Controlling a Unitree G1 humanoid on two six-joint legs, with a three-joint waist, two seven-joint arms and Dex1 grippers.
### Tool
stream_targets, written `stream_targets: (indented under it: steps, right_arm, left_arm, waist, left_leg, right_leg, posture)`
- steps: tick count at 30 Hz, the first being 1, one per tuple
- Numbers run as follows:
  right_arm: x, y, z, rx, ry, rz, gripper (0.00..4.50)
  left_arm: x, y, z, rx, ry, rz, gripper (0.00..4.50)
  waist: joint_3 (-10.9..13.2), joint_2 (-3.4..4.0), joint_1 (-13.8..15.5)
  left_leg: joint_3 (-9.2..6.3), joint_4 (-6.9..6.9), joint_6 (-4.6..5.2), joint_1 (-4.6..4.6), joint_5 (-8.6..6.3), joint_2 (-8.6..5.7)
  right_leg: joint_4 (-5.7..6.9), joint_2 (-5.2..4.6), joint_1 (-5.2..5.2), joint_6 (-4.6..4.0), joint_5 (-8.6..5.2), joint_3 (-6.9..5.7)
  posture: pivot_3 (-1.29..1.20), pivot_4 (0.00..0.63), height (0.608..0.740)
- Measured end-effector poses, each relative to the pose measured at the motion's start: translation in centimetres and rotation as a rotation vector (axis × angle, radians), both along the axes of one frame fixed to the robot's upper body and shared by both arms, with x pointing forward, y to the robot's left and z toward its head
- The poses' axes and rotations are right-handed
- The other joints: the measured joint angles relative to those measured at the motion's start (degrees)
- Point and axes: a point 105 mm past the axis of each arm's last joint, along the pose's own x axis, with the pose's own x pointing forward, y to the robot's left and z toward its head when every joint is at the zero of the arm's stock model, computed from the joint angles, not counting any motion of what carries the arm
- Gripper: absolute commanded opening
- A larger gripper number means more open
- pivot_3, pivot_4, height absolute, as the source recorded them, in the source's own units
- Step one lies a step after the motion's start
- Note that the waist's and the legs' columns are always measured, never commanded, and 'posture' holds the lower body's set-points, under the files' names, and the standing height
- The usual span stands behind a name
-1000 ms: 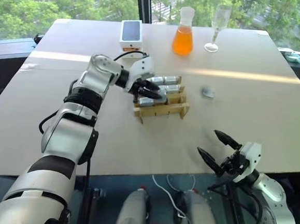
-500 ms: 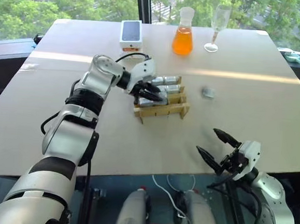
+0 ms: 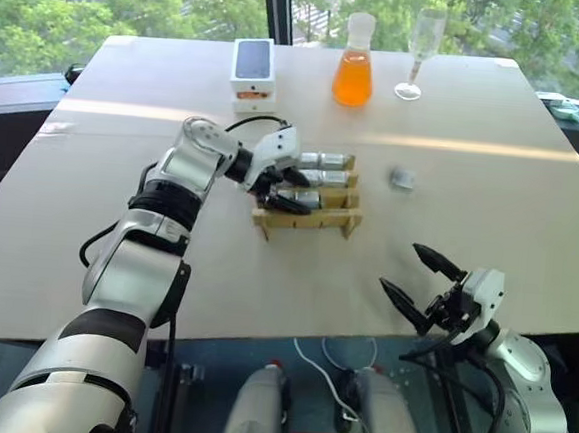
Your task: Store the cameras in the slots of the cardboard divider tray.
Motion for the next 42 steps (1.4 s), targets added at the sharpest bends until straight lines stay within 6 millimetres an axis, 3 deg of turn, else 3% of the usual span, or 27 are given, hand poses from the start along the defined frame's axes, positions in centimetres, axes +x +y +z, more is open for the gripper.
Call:
stream_targets:
  steps: [5, 9, 11, 19, 26, 34, 38, 40, 41, 42]
  right_arm:
    - [1.3, 0.0, 0.3, -0.01, -0.007, -0.052, 4.5]
    - [5.2, 0.3, 1.4, -0.045, -0.014, -0.203, 4.5]
    - [7.3, 0.6, 1.8, -0.044, 0.009, -0.278, 4.5]
    - [13.9, 1.6, 1.3, -0.03, 0.196, -0.588, 4.5]
    - [16.8, 2.9, 0.0, 0.015, 0.32, -0.688, 4.5]
    - [18.9, 3.9, -0.2, 0.064, 0.36, -0.762, 4.5]
    - [19.3, 3.7, -0.3, 0.079, 0.356, -0.778, 3.43]
    - [19.3, 3.4, -0.4, 0.082, 0.346, -0.79, 2.24]
    - [19.3, 3.4, -0.4, 0.082, 0.343, -0.792, 1.92]
    - [19.3, 3.3, -0.4, 0.084, 0.339, -0.793, 1.9]
  left_arm:
    - [-0.7, 0.0, 3.2, -0.119, -0.052, -0.01, 4.44]
    - [-2.1, 0.2, 6.8, -0.321, -0.132, 0.041, 4.44]
    - [-3.2, 0.4, 7.6, -0.398, -0.163, 0.081, 4.44]
    - [-6.9, 1.7, 4.9, -0.505, -0.182, 0.365, 4.44]
    - [-9.4, 2.7, 4.4, -0.518, -0.225, 0.54, 4.44]
    - [-11.6, 2.6, 3.6, -0.487, -0.154, 0.515, 4.44]
    - [-13.0, 2.2, 3.1, -0.454, -0.079, 0.451, 4.5]
    - [-13.2, 2.5, 3.1, -0.42, -0.074, 0.439, 4.5]
    - [-13.3, 2.6, 3.2, -0.416, -0.076, 0.439, 4.5]
    - [-13.3, 2.7, 3.1, -0.41, -0.074, 0.438, 4.5]
  waist:
    - [0.0, 0.0, -0.38]
    - [0.0, 0.02, -1.02]
    - [0.0, 0.01, -1.43]
    - [0.0, 0.01, -1.48]
    - [-0.02, -0.01, -1.58]
    - [-0.02, -0.01, -1.89]
    - [-0.03, -0.03, -2.07]
    - [-0.03, -0.03, -2.18]
    - [-0.03, -0.03, -2.21]
    - [-0.03, -0.03, -2.23]
  left_leg:
    - [0.01, 0.02, -0.01, 0.01, 0.01, 0.05]
    - [0.04, 0.02, -0.03, 0.08, 0.02, 0.09]
    - [0.09, 0.02, -0.04, 0.14, 0.02, 0.09]
    - [0.19, 0.01, -0.06, 0.25, 0.03, 0.04]
    - [0.24, -0.01, -0.06, 0.31, 0.03, -0.03]
    - [0.34, -0.09, -0.07, 0.51, 0.04, 0.01]
    - [0.36, -0.1, -0.07, 0.54, 0.04, 0.01]
    - [0.37, -0.13, -0.07, 0.61, 0.04, 0.01]
    - [0.36, -0.13, -0.07, 0.62, 0.04, 0.01]
    - [0.36, -0.13, -0.08, 0.62, 0.04, 0.0]
  right_leg:
    - [0.04, -0.02, -0.01, -0.04, 0.03, 0.05]
    - [0.13, -0.07, -0.01, -0.07, 0.04, 0.12]
    - [0.22, -0.15, -0.01, -0.09, 0.05, 0.2]
    - [0.47, -0.48, -0.03, -0.11, 0.05, 0.27]
    - [0.49, -0.57, 0.01, -0.12, 0.06, 0.31]
    - [0.59, -0.52, 0.05, -0.12, 0.06, 0.45]
    - [0.59, -0.52, 0.06, -0.12, 0.06, 0.47]
    - [0.6, -0.52, 0.12, -0.12, 0.06, 0.48]
    - [0.59, -0.52, 0.15, -0.12, 0.05, 0.48]
    - [0.59, -0.52, 0.15, -0.12, 0.05, 0.48]
  posture:
    - [0.0, 0.15, 0.74]
    - [0.0, 0.15, 0.74]
    - [0.0, 0.15, 0.74]
    - [0.0, 0.15, 0.74]
    - [0.0, 0.15, 0.74]
    - [0.0, 0.15, 0.74]
    - [0.0, 0.15, 0.74]
    - [0.0, 0.15, 0.74]
    - [0.0, 0.15, 0.74]
    - [0.0, 0.15, 0.74]
